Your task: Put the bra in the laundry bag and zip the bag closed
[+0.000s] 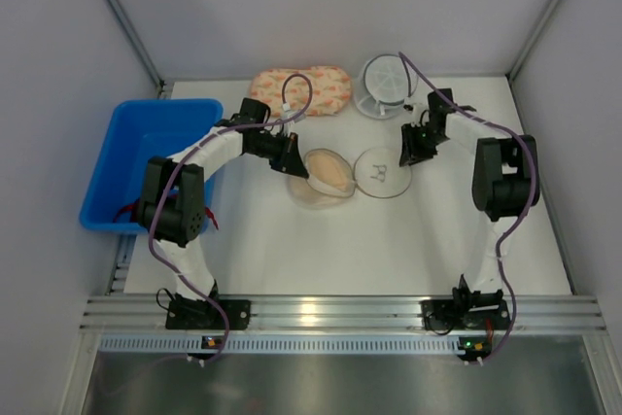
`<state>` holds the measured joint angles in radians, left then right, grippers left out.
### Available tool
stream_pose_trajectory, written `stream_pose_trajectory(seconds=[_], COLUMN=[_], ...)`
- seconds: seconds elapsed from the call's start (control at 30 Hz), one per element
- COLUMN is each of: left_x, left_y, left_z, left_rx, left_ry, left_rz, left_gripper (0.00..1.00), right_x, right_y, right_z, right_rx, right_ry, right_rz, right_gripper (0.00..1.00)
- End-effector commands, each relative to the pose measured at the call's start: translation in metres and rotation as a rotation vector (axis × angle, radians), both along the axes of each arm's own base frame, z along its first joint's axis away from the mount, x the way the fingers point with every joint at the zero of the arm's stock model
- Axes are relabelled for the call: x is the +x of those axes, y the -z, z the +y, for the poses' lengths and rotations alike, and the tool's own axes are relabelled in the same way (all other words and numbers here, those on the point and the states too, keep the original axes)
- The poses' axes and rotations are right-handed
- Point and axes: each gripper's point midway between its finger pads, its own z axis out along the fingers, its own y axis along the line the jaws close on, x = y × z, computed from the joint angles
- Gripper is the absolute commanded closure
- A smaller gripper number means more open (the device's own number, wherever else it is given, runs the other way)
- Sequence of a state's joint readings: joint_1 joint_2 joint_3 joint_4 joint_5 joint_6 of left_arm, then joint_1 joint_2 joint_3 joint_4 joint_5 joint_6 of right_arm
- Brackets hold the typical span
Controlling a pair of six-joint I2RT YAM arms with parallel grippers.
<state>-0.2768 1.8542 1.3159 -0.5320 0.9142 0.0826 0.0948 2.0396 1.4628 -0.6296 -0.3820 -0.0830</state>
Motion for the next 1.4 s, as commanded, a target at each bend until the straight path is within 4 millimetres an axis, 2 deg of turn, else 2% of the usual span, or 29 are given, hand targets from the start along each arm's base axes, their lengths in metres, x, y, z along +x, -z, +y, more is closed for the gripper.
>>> stream_pose_trajectory(seconds=[0.0, 0.03, 0.1, 0.13, 0.17, 0.2, 0.27, 0.3, 0.37, 0.4, 0.53, 0.6, 0.7, 0.77, 0.83, 0.87, 0.97, 1.07, 1.17, 1.23, 1.27, 1.33, 1.37], left_x=[0.008, 0.008, 0.009, 0.008, 0.008, 0.01, 0.01, 0.011, 0.012, 0.013, 0.01, 0.007, -0.004, -0.02, -0.03, -0.038, -0.044, -0.039, -0.031, -0.024, -0.024, -0.02, -0.02], left_y=[-0.018, -0.018, -0.018, -0.02, -0.02, -0.019, -0.02, -0.021, -0.022, -0.022, -0.023, -0.036, -0.055, -0.062, -0.06, -0.064, -0.05, -0.03, -0.027, -0.035, -0.042, -0.055, -0.068], left_z=[0.0, 0.0, 0.002, 0.003, 0.005, 0.007, 0.009, 0.011, 0.015, 0.018, 0.025, 0.025, 0.021, 0.014, 0.013, 0.005, -0.004, -0.01, -0.018, -0.024, -0.027, -0.028, -0.027], left_rx=[-0.001, 0.002, 0.015, 0.02, 0.026, 0.046, 0.061, 0.071, 0.1, 0.112, 0.152, 0.144, 0.141, 0.135, 0.165, 0.167, 0.213, 0.231, 0.21, 0.177, 0.157, 0.132, 0.108], left_ry=[0.004, 0.002, -0.007, -0.012, -0.016, -0.033, -0.063, -0.077, -0.116, -0.131, -0.217, -0.24, -0.275, -0.258, -0.252, -0.223, -0.206, -0.214, -0.21, -0.202, -0.189, -0.189, -0.194], left_rz=[-0.087, -0.088, -0.098, -0.104, -0.105, -0.11, -0.101, -0.103, -0.103, -0.102, -0.071, -0.086, -0.114, -0.117, -0.126, -0.151, -0.147, -0.07, -0.061, -0.095, -0.11, -0.152, -0.184], left_gripper=[1.0, 1.0, 1.0, 1.0, 1.0, 1.0, 1.0, 1.0, 1.0, 1.0, 1.0, 1.0, 1.0, 1.0, 1.0, 1.0, 1.0, 1.0, 1.0, 0.93, 0.85, 0.74, 0.63], right_x=[-0.012, -0.013, -0.014, -0.016, -0.015, -0.016, -0.016, -0.02, -0.025, -0.033, -0.063, -0.078, -0.098, -0.109, -0.119, -0.124, -0.129, -0.128, -0.123, -0.117, -0.117, -0.109, -0.106], right_y=[0.014, 0.011, -0.004, -0.011, -0.021, -0.042, -0.07, -0.097, -0.123, -0.147, -0.192, -0.212, -0.23, -0.232, -0.236, -0.237, -0.236, -0.231, -0.225, -0.223, -0.224, -0.224, -0.222], right_z=[0.014, 0.017, 0.016, 0.016, 0.013, 0.014, 0.011, 0.007, 0.0, 0.003, 0.017, 0.023, 0.026, 0.03, 0.035, 0.04, 0.047, 0.057, 0.059, 0.061, 0.064, 0.065, 0.066], right_rx=[-0.018, -0.003, 0.014, 0.031, 0.05, 0.085, 0.134, 0.174, 0.197, 0.23, 0.319, 0.365, 0.385, 0.392, 0.407, 0.417, 0.414, 0.403, 0.355, 0.352, 0.366, 0.355, 0.339], right_ry=[-0.051, -0.058, -0.059, -0.063, -0.061, -0.065, -0.061, -0.057, -0.047, -0.064, -0.105, -0.119, -0.133, -0.143, -0.158, -0.173, -0.179, -0.187, -0.177, -0.177, -0.157, -0.148, -0.143], right_rz=[0.025, 0.023, 0.005, 0.002, -0.015, -0.05, -0.099, -0.14, -0.186, -0.227, -0.272, -0.286, -0.293, -0.273, -0.26, -0.253, -0.267, -0.266, -0.274, -0.29, -0.276, -0.3, -0.31], right_gripper=[0.72, 0.85, 0.98, 1.0, 1.0, 1.0, 1.0, 1.0, 1.0, 1.0, 1.0, 1.0, 1.0, 1.0, 1.0, 1.0, 1.0, 1.0, 1.0, 1.0, 1.0, 1.0, 1.0])
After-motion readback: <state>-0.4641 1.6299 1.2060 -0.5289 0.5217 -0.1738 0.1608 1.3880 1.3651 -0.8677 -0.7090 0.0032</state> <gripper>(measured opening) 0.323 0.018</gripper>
